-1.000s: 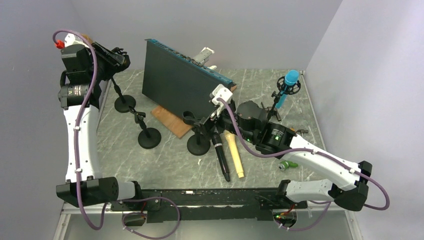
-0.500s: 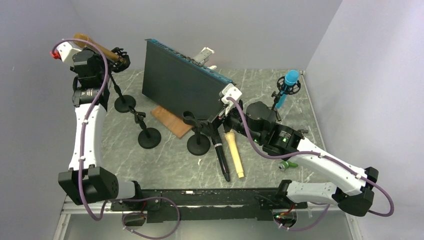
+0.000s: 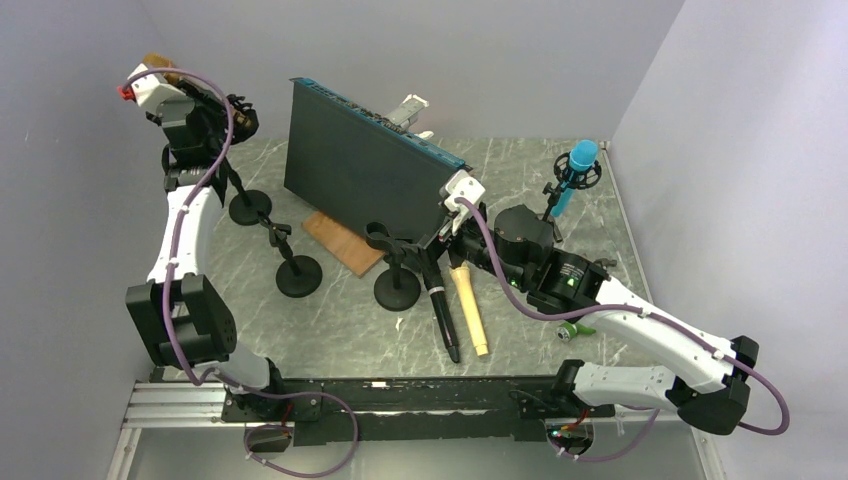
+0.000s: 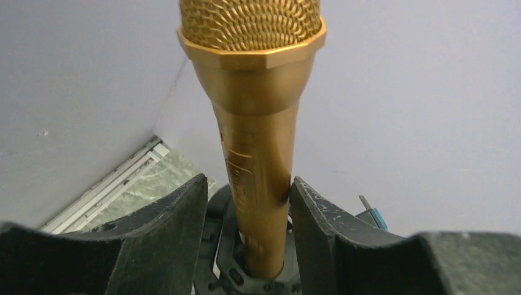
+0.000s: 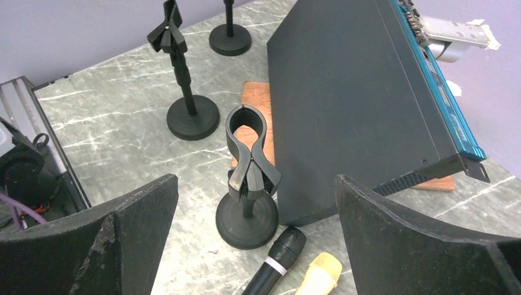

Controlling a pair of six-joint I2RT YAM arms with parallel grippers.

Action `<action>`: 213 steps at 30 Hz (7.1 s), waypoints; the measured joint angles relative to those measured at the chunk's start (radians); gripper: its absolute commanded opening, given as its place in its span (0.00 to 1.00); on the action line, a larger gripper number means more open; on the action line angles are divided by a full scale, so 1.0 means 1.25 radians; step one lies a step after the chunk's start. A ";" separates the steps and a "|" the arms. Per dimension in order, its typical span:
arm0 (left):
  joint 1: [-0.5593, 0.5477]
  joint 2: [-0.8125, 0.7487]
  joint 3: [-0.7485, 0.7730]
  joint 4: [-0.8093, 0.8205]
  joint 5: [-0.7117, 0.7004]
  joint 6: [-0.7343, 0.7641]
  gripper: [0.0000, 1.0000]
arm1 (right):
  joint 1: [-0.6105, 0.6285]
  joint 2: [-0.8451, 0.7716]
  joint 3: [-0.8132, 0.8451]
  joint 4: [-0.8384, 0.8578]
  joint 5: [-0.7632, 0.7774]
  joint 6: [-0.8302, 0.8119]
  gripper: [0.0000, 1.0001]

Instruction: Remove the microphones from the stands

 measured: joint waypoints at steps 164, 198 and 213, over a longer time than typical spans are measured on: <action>0.143 -0.215 -0.096 -0.150 0.554 -0.179 0.65 | -0.002 -0.407 -0.018 -0.361 0.387 0.381 1.00; 0.275 0.179 0.141 -0.240 0.710 -0.100 0.53 | -0.003 -0.378 -0.123 -0.208 0.245 0.322 1.00; 0.276 0.194 0.120 -0.193 0.710 -0.100 0.45 | -0.003 -0.332 -0.123 -0.184 0.238 0.322 1.00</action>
